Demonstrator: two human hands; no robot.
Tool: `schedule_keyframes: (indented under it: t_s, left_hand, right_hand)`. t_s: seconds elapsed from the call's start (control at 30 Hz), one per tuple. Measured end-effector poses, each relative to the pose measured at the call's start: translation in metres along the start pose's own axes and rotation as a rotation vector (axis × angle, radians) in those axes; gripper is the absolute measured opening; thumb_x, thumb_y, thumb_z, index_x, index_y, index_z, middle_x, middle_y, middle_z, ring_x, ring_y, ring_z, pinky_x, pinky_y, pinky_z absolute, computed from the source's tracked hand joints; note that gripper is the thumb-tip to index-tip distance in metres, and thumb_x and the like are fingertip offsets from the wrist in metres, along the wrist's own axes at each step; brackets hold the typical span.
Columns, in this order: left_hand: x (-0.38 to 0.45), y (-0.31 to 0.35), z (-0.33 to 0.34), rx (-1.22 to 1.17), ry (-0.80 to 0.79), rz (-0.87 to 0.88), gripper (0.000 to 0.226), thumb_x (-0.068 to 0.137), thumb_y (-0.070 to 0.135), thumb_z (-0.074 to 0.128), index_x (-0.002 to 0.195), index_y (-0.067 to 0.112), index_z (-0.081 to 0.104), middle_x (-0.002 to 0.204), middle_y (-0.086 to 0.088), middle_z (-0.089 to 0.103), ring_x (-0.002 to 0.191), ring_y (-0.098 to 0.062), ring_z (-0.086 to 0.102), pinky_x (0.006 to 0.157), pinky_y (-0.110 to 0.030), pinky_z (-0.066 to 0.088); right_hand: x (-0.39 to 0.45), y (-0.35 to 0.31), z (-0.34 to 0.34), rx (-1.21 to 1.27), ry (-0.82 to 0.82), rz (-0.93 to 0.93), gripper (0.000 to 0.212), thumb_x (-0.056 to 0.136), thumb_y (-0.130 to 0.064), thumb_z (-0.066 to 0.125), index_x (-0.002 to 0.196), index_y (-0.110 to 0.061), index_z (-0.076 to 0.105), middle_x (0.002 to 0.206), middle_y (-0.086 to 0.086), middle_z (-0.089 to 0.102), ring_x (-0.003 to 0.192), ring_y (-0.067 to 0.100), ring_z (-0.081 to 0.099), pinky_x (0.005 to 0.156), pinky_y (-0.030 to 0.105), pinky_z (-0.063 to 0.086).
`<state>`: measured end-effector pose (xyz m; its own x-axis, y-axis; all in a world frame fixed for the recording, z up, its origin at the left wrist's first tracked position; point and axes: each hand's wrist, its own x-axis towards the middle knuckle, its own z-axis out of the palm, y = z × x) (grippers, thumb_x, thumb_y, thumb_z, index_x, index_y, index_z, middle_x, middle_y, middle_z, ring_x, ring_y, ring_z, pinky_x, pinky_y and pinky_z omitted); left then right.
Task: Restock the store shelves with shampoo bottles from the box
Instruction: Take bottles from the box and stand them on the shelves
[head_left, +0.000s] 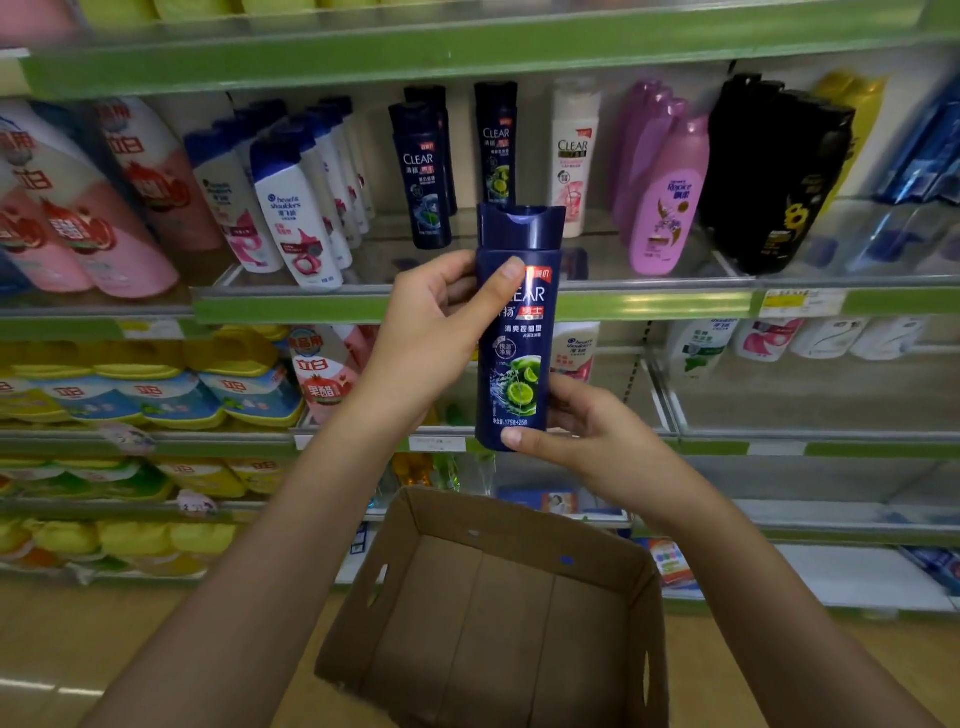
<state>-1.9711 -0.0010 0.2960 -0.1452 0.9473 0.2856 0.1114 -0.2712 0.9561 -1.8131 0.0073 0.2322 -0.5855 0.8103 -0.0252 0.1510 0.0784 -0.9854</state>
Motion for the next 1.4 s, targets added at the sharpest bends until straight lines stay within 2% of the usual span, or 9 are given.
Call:
schedule_keyframes:
  t_s: [0.23,0.5,0.83,0.97,1.03,1.1,1.17,1.3,1.4]
  left_hand:
    - [0.041,-0.005,-0.015,0.063,-0.028,0.102,0.02,0.093,0.02,0.057,0.112,0.019,0.062,0.102,0.009,0.07,0.094,0.001,0.065,0.076,-0.013,0.05]
    - [0.128,-0.024,-0.038,0.14,-0.046,0.186,0.019,0.094,0.016,0.056,0.112,0.013,0.061,0.1,0.004,0.068,0.089,0.001,0.064,0.077,-0.016,0.051]
    - [0.201,-0.068,-0.039,0.203,0.013,0.19,0.014,0.093,0.019,0.058,0.107,0.016,0.06,0.099,0.004,0.067,0.091,-0.007,0.064,0.083,-0.024,0.052]
    - [0.219,-0.078,-0.035,0.17,0.04,0.121,0.01,0.094,0.017,0.056,0.104,0.018,0.058,0.092,0.007,0.066,0.082,-0.003,0.062,0.075,-0.016,0.051]
    - [0.229,-0.083,-0.033,0.202,0.066,0.108,0.01,0.095,0.019,0.054,0.104,0.019,0.058,0.091,0.009,0.065,0.081,-0.002,0.061,0.071,-0.014,0.05]
    - [0.239,-0.089,-0.032,0.208,0.086,0.1,0.014,0.095,0.022,0.053,0.107,0.017,0.059,0.097,0.003,0.067,0.089,-0.011,0.063,0.08,-0.025,0.052]
    - [0.247,-0.093,-0.032,0.22,0.081,0.078,0.02,0.096,0.024,0.053,0.113,0.016,0.059,0.105,0.001,0.067,0.095,-0.014,0.063,0.084,-0.029,0.052]
    - [0.262,-0.095,-0.03,0.259,0.056,0.093,0.023,0.096,0.023,0.052,0.116,0.012,0.058,0.105,0.003,0.065,0.09,-0.007,0.061,0.074,-0.012,0.047]
    - [0.27,-0.098,-0.028,0.254,0.055,0.091,0.02,0.096,0.023,0.052,0.113,0.015,0.058,0.1,0.008,0.064,0.089,-0.003,0.061,0.078,-0.016,0.047]
  right_hand:
    - [0.06,0.001,-0.005,-0.073,0.14,-0.072,0.043,0.081,-0.012,0.075,0.12,-0.02,0.058,0.114,-0.002,0.069,0.107,0.011,0.065,0.099,0.037,0.05]
    - [0.157,-0.006,-0.021,-0.196,0.331,-0.119,0.053,0.077,-0.012,0.079,0.125,-0.013,0.057,0.114,0.004,0.069,0.108,0.018,0.064,0.099,0.046,0.05]
    - [0.234,-0.006,-0.046,-0.482,0.377,-0.003,0.054,0.074,-0.015,0.082,0.123,-0.014,0.058,0.12,0.007,0.068,0.111,0.022,0.062,0.101,0.044,0.048]
    - [0.251,-0.008,-0.054,-0.508,0.38,0.061,0.056,0.072,-0.013,0.083,0.121,-0.012,0.056,0.118,0.009,0.067,0.111,0.025,0.062,0.101,0.042,0.047]
    - [0.259,-0.008,-0.055,-0.519,0.389,0.064,0.06,0.072,-0.012,0.083,0.123,-0.012,0.052,0.119,0.009,0.066,0.111,0.025,0.061,0.099,0.036,0.047]
    - [0.265,-0.008,-0.056,-0.562,0.402,0.069,0.058,0.076,-0.014,0.081,0.126,-0.012,0.05,0.119,0.007,0.065,0.112,0.023,0.061,0.088,0.024,0.044]
    - [0.268,-0.008,-0.058,-0.587,0.413,0.075,0.057,0.08,-0.016,0.078,0.129,-0.013,0.049,0.121,0.006,0.064,0.113,0.023,0.059,0.081,0.02,0.038]
    - [0.275,-0.008,-0.063,-0.558,0.421,0.04,0.064,0.081,-0.009,0.075,0.136,-0.013,0.043,0.128,0.006,0.061,0.119,0.024,0.056,0.084,0.018,0.037]
    - [0.283,-0.006,-0.066,-0.571,0.428,0.033,0.063,0.08,-0.008,0.076,0.135,-0.012,0.045,0.127,0.007,0.06,0.119,0.024,0.056,0.088,0.02,0.039]
